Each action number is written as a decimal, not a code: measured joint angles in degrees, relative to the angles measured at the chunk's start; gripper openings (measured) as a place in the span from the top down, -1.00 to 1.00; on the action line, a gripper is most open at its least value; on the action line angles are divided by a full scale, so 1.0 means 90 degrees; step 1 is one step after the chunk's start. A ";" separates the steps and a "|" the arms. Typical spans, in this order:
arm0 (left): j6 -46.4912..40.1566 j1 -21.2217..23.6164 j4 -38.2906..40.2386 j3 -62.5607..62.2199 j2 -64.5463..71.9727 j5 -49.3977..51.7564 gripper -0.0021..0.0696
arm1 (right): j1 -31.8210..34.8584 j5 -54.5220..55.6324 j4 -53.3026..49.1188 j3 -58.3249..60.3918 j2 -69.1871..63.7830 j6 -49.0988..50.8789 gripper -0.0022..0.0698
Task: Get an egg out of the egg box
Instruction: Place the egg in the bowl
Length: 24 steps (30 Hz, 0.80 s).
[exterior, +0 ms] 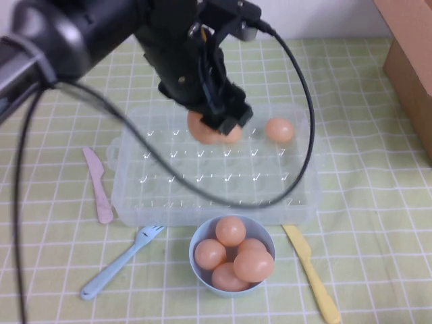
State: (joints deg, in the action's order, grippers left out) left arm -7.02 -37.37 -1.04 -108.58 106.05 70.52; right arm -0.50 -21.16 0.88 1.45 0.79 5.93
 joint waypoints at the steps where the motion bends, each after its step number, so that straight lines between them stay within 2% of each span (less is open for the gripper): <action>1: -0.0011 -0.0102 0.0000 0.0347 -0.0280 0.0000 -0.14 | 0.0000 0.0000 0.0000 0.0000 0.0000 0.0000 0.99; 4: -0.0012 -0.0493 0.0000 0.1444 -0.1050 -0.0331 -0.14 | 0.0000 0.0000 0.0000 0.0000 0.0000 0.0000 0.99; 9: 0.0217 -0.1292 0.0115 0.3347 -0.1905 -0.1799 -0.14 | 0.0000 0.0000 0.0000 0.0000 0.0000 0.0000 0.99; 13: 0.0382 -0.1357 0.0115 0.3894 -0.1887 -0.2573 -0.14 | 0.0000 0.0000 0.0000 0.0000 0.0000 0.0000 0.99; 24: 0.0540 -0.1319 -0.0264 0.3956 -0.1078 -0.2963 -0.14 | 0.0000 0.0000 0.0000 0.0000 0.0000 0.0000 0.99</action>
State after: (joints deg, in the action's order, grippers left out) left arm -2.16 -49.24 -3.41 -72.98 96.35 43.85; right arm -0.50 -21.16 0.88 1.45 0.79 5.93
